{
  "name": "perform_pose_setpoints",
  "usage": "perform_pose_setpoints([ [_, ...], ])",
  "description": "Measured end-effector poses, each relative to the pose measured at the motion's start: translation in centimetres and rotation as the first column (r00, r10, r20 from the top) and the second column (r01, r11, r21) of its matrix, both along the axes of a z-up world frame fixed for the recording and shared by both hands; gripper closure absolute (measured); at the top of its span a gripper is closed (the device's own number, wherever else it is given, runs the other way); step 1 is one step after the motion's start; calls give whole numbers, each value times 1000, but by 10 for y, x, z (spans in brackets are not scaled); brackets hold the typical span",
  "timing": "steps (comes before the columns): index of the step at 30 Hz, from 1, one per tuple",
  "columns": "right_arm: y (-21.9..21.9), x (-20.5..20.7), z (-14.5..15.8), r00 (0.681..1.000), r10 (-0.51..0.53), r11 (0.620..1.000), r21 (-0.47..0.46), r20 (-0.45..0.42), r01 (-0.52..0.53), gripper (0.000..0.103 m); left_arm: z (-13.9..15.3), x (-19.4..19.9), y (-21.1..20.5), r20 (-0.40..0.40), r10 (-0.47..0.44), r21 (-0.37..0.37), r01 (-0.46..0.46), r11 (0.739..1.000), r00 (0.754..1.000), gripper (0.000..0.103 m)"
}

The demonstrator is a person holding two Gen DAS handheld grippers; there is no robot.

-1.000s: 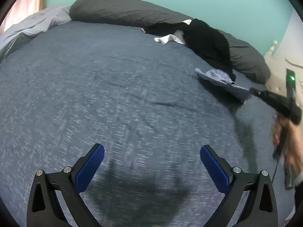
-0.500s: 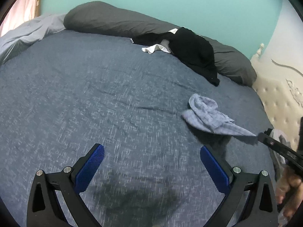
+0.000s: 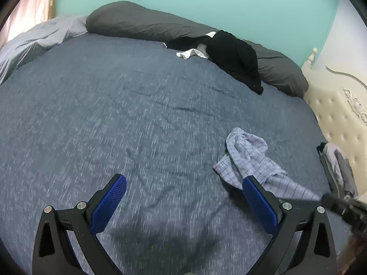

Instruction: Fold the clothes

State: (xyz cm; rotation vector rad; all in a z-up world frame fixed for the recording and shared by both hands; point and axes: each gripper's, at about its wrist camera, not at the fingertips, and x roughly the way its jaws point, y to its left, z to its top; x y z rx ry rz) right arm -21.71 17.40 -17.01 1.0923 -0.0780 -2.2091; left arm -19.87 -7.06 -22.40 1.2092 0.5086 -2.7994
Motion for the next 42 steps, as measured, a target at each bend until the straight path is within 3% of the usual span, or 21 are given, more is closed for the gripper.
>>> perform_pose_setpoints([
  [7, -9, 32, -26, 997, 53, 998, 19, 50, -54, 102, -7, 21, -11, 12, 38, -1, -38, 999, 999, 0],
  [13, -12, 23, -67, 987, 27, 998, 55, 160, -36, 101, -30, 12, -14, 50, 59, -32, -58, 998, 997, 0],
  [17, -6, 16, -77, 988, 12, 998, 65, 155, -23, 76, -49, 0, -13, 80, 61, -37, -58, 998, 995, 0],
  [20, -2, 1, -85, 992, -6, 997, 81, 129, -5, 73, -61, -10, -8, 95, 57, -41, -53, 998, 994, 0],
  [24, -9, -27, -101, 991, -46, 993, 114, 130, 31, 58, -74, -19, -3, 99, 69, -68, -62, 996, 993, 0],
  [34, -37, -53, -131, 994, -43, 979, 203, 100, 22, 59, -90, -38, 6, 117, 72, -110, -59, 992, 991, 0],
  [39, -39, -58, -141, 991, -57, 972, 232, 121, 27, 89, -92, -42, 10, 122, 67, -115, -52, 992, 990, 0],
  [42, -32, -61, -140, 990, -71, 975, 218, 125, 43, 94, -92, -47, 13, 118, 61, -120, -47, 992, 991, 0],
])
